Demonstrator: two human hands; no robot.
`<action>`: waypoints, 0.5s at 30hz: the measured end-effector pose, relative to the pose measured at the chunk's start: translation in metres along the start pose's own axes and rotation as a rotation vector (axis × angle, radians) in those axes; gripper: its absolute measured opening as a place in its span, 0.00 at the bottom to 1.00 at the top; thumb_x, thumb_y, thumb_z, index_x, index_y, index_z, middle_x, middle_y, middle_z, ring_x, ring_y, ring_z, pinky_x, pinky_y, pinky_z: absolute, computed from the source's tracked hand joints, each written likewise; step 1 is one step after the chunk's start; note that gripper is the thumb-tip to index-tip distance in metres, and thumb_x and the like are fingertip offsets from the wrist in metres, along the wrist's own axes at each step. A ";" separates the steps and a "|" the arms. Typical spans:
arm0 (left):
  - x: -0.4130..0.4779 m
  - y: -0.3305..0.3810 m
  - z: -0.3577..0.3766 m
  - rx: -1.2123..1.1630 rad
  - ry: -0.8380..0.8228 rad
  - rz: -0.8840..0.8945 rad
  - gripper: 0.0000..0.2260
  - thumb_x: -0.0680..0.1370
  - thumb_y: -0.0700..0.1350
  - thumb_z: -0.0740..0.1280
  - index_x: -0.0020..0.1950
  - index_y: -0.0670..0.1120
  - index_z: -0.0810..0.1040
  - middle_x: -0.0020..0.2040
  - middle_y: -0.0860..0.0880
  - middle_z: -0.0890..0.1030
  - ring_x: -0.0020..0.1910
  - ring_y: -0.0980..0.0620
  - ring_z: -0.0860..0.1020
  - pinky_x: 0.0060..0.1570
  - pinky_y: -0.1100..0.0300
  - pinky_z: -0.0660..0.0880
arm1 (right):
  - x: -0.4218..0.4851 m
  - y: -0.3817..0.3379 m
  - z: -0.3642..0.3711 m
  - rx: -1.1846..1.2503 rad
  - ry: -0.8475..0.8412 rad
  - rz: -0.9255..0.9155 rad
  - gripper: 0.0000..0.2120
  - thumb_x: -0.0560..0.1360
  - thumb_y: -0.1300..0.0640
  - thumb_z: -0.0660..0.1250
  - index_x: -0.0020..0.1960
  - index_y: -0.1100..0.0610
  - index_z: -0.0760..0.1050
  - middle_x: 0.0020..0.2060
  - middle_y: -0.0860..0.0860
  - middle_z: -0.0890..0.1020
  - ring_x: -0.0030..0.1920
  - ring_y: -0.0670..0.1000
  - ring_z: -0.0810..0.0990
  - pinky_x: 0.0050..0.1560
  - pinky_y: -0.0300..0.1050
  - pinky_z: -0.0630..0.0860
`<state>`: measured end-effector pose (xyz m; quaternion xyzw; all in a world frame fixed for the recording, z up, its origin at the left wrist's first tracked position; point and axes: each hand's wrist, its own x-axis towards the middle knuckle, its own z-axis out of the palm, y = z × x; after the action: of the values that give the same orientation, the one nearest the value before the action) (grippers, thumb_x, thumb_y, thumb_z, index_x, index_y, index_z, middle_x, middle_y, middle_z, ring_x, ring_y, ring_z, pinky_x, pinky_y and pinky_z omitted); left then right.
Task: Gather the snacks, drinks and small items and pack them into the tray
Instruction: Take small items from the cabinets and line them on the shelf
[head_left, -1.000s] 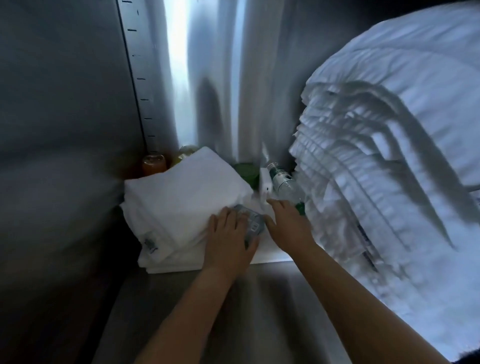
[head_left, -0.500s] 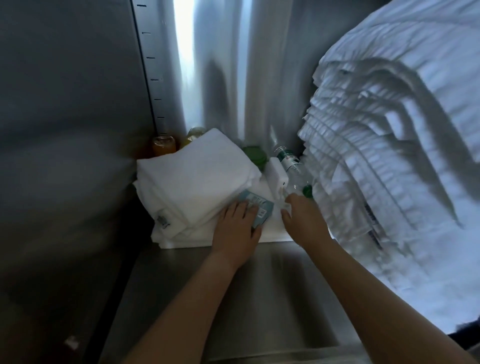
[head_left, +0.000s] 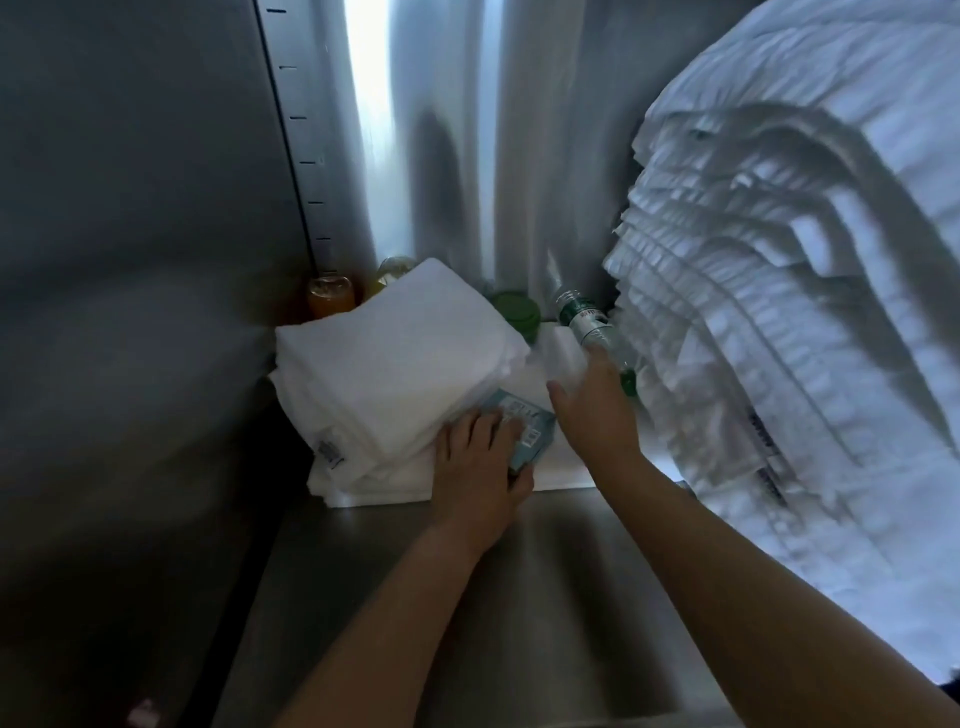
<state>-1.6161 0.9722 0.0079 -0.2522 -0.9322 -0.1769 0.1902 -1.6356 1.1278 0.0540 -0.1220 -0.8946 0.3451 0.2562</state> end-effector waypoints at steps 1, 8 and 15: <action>0.000 0.000 0.001 -0.013 0.005 0.000 0.25 0.75 0.54 0.63 0.71 0.49 0.66 0.71 0.47 0.66 0.71 0.46 0.60 0.71 0.51 0.52 | 0.006 0.000 0.003 -0.034 -0.017 -0.005 0.30 0.76 0.54 0.66 0.74 0.58 0.57 0.69 0.59 0.67 0.66 0.56 0.70 0.63 0.50 0.69; -0.001 0.001 0.005 -0.102 -0.018 -0.018 0.28 0.76 0.55 0.66 0.73 0.48 0.64 0.74 0.46 0.61 0.75 0.45 0.52 0.71 0.53 0.54 | 0.010 0.007 0.011 -0.266 -0.139 -0.011 0.30 0.78 0.63 0.59 0.77 0.50 0.52 0.61 0.62 0.69 0.48 0.59 0.76 0.45 0.47 0.71; -0.006 0.007 -0.001 -0.010 -0.036 -0.037 0.28 0.77 0.56 0.63 0.74 0.50 0.60 0.74 0.47 0.58 0.73 0.46 0.53 0.71 0.54 0.55 | -0.020 0.012 -0.003 -0.358 -0.146 -0.105 0.32 0.77 0.65 0.59 0.76 0.46 0.54 0.62 0.60 0.67 0.48 0.57 0.77 0.47 0.46 0.73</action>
<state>-1.6070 0.9753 0.0082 -0.2391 -0.9390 -0.1807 0.1687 -1.6163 1.1304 0.0405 -0.0932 -0.9631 0.1746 0.1827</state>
